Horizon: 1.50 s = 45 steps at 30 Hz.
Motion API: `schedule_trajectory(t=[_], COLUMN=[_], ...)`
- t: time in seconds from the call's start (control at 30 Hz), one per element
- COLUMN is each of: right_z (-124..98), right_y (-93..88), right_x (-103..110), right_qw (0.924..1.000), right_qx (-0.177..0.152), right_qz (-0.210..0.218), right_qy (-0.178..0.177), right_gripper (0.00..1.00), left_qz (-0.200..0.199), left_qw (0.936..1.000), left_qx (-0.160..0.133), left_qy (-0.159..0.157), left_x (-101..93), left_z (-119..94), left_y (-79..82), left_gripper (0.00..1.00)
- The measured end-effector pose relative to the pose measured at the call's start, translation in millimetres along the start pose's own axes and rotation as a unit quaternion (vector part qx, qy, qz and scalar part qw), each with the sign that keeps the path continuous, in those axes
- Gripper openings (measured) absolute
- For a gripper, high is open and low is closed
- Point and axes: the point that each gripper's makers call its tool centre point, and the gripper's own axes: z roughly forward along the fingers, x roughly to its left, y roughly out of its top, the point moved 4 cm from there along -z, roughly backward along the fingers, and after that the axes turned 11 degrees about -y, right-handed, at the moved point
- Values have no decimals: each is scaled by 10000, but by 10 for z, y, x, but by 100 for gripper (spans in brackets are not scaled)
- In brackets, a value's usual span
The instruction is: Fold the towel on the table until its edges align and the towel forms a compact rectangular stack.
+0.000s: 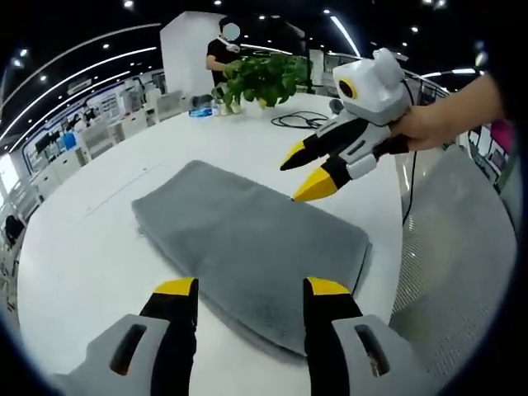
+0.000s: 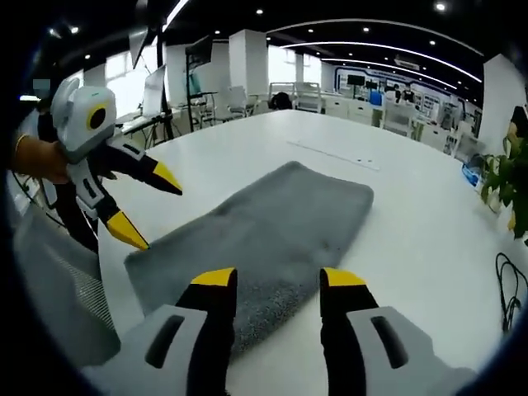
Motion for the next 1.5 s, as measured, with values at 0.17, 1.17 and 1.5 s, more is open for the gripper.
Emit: schedule_trajectory(t=[0.17,1.17,1.5], right_z=[-36,-281,-280], right_y=[-72,-393,-538], right_x=[82,771,878], right_qw=[9997,9809,9713], right_qx=[73,470,630], right_qz=[-173,-1257,-1640], right_qy=[184,1405,1605], right_gripper=[49,42,41], left_qz=[337,1464,1540], left_qw=[9993,9849,9802], left_qx=[151,818,1047], left_qy=[-53,-442,-669], left_x=[-96,-499,-564], left_z=[18,149,236], left_y=[-37,-282,-408], left_gripper=[60,51,47])
